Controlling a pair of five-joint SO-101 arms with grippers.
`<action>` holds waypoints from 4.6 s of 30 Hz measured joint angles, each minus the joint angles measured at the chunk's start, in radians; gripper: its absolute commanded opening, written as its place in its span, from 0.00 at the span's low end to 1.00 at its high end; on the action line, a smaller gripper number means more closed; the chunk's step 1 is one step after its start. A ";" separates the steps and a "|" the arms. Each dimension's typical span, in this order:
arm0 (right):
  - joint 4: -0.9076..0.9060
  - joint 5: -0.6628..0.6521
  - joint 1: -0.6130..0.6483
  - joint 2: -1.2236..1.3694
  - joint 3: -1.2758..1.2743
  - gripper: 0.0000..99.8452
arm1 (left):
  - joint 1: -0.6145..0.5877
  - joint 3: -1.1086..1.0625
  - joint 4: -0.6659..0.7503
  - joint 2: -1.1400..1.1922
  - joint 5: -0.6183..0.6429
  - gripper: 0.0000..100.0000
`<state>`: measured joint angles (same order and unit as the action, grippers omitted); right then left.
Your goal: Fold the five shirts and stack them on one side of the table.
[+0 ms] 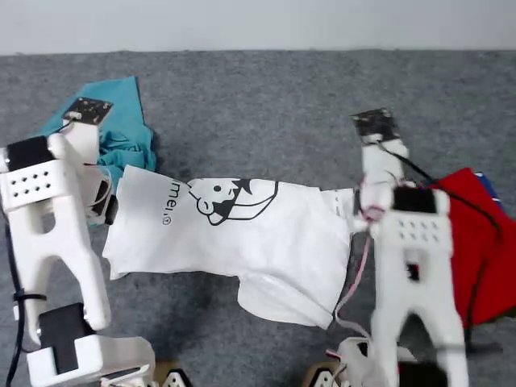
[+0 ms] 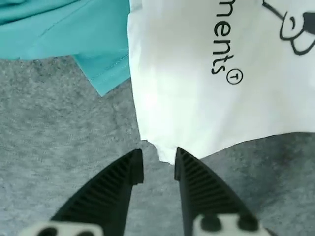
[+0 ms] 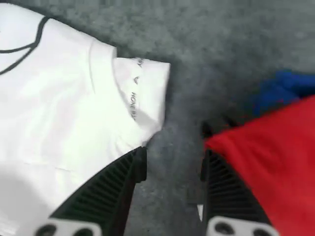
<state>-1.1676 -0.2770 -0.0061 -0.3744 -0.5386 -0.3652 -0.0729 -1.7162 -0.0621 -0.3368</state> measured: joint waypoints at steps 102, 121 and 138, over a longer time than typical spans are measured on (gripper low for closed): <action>-0.124 -0.126 -0.061 0.678 0.448 0.19 | 0.114 0.278 0.512 0.563 0.304 0.12; -0.124 -0.126 -0.061 0.678 0.448 0.19 | 0.051 0.358 0.580 0.720 0.307 0.12; -0.365 -0.285 0.066 0.362 0.440 0.06 | 0.015 0.822 0.005 0.520 0.304 0.12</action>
<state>-1.5328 -0.5623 0.0598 -0.0123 -0.0982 -0.3498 0.7495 -1.7116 0.4580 -0.0330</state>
